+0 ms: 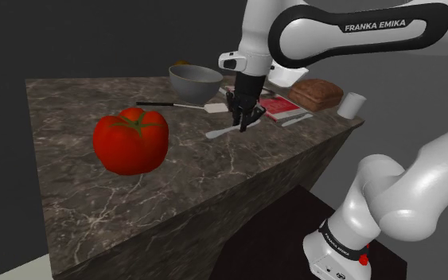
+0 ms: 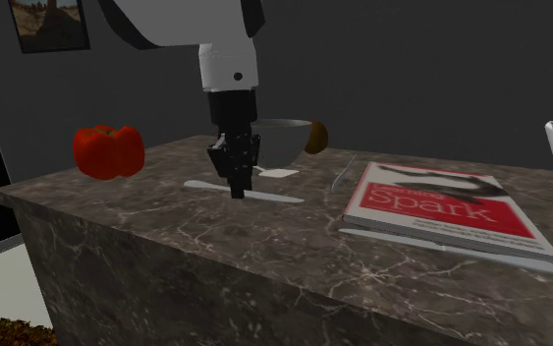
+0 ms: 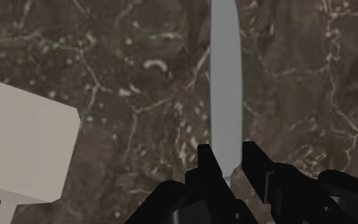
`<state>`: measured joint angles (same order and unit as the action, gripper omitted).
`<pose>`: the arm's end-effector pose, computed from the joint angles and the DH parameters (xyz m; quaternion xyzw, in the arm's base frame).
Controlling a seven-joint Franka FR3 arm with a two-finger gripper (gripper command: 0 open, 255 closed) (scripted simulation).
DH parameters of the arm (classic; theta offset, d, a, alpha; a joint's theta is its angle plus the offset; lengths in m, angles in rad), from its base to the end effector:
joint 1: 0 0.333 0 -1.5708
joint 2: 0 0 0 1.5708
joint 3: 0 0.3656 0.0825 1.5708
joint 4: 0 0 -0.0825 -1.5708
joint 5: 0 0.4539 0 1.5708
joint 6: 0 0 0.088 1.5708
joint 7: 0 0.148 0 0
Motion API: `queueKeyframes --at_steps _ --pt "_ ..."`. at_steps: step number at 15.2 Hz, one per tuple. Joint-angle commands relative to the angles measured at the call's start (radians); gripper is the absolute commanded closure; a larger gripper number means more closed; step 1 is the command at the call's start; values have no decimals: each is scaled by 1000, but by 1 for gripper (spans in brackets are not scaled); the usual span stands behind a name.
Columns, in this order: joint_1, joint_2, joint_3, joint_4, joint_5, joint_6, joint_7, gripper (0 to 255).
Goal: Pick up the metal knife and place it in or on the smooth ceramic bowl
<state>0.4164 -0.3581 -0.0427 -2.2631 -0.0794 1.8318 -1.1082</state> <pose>0.4526 0.1663 0.4794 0.7280 0.6840 -0.0451 0.0153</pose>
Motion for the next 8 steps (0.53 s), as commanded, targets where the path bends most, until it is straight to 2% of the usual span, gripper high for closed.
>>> queueKeyframes --at_steps 1,8 --pt "0 -3 0 20 1 -27 -2 255" --pt "1 -9 2 108 3 -121 -7 255"
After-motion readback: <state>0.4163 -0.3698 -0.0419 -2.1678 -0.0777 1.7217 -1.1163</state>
